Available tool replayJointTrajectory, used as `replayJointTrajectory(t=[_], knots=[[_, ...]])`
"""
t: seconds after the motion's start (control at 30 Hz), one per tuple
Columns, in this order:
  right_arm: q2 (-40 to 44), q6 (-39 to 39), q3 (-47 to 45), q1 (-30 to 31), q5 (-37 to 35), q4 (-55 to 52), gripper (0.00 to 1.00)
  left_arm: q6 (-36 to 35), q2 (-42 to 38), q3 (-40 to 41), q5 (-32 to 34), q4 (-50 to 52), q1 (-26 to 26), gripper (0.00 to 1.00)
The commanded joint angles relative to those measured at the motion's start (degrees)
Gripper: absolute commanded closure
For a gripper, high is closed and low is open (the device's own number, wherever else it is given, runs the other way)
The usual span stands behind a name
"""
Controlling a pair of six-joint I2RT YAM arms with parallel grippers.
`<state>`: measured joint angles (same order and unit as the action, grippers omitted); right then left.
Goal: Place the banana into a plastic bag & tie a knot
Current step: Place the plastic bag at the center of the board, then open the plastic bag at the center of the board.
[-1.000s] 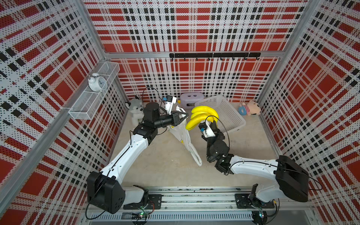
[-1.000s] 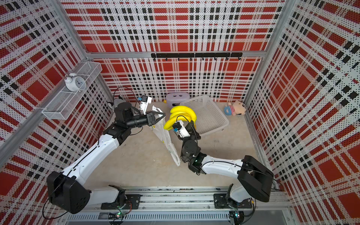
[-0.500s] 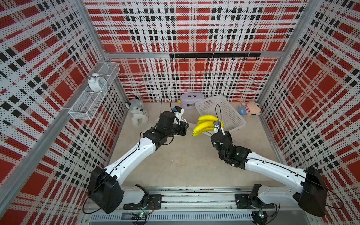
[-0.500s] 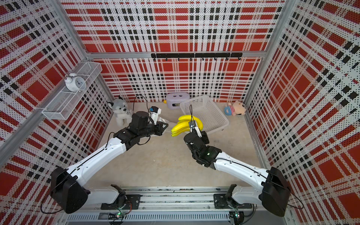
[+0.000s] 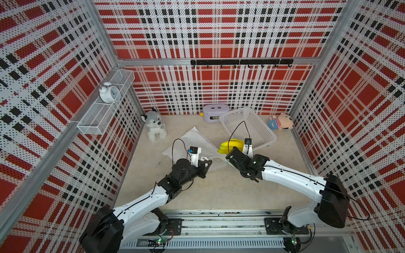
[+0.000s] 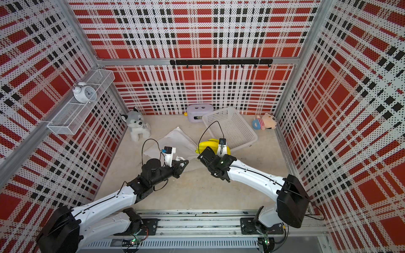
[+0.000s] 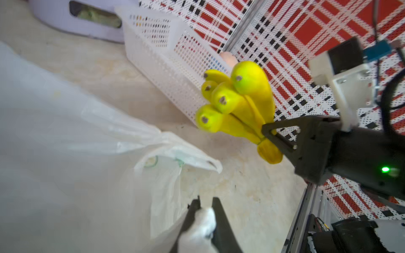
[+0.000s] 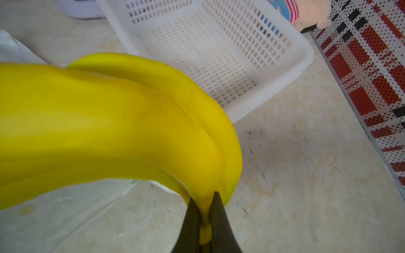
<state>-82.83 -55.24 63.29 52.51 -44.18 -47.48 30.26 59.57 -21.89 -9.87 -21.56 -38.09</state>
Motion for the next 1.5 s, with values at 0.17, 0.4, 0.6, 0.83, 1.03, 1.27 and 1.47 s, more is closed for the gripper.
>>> replayJointTrajectory(t=[0.17, 0.4, 0.6, 0.83, 1.03, 1.27, 1.47], knots=[[5.01, -0.38, -3.07, 0.53, 7.71, -5.15, 1.0, 4.99, -2.85, 3.25, 6.48, -3.58, -4.61, 0.26], [4.94, -1.8, -1.56, -0.87, 9.1, -8.19, 1.0, 3.66, 0.04, -14.09, 26.7, 33.02, -8.91, 0.02], [6.09, -6.25, -1.48, -2.32, 9.73, -9.48, 1.0, -0.29, 12.09, -23.53, 33.34, 43.29, -10.98, 0.02], [4.3, -14.94, 2.05, -3.2, 8.88, -19.2, 1.0, -5.94, 26.97, -29.41, 38.57, 42.81, -11.8, 0.0], [3.05, -16.08, 3.74, -3.2, 9.07, -22.96, 1.0, -8.32, 32.5, -29.63, 37.21, 36.12, -7.17, 0.11], [5.98, -15.87, 2.06, -3.2, 10.17, -21.33, 1.0, -11.62, 35.97, -28.67, 32.13, 28.55, -6.89, 0.16], [5.85, -16.06, 1.5, -3.2, 11.27, -20.94, 1.0, -12.66, 39.6, -29.77, 38.07, 27.89, -8.23, 0.35]])
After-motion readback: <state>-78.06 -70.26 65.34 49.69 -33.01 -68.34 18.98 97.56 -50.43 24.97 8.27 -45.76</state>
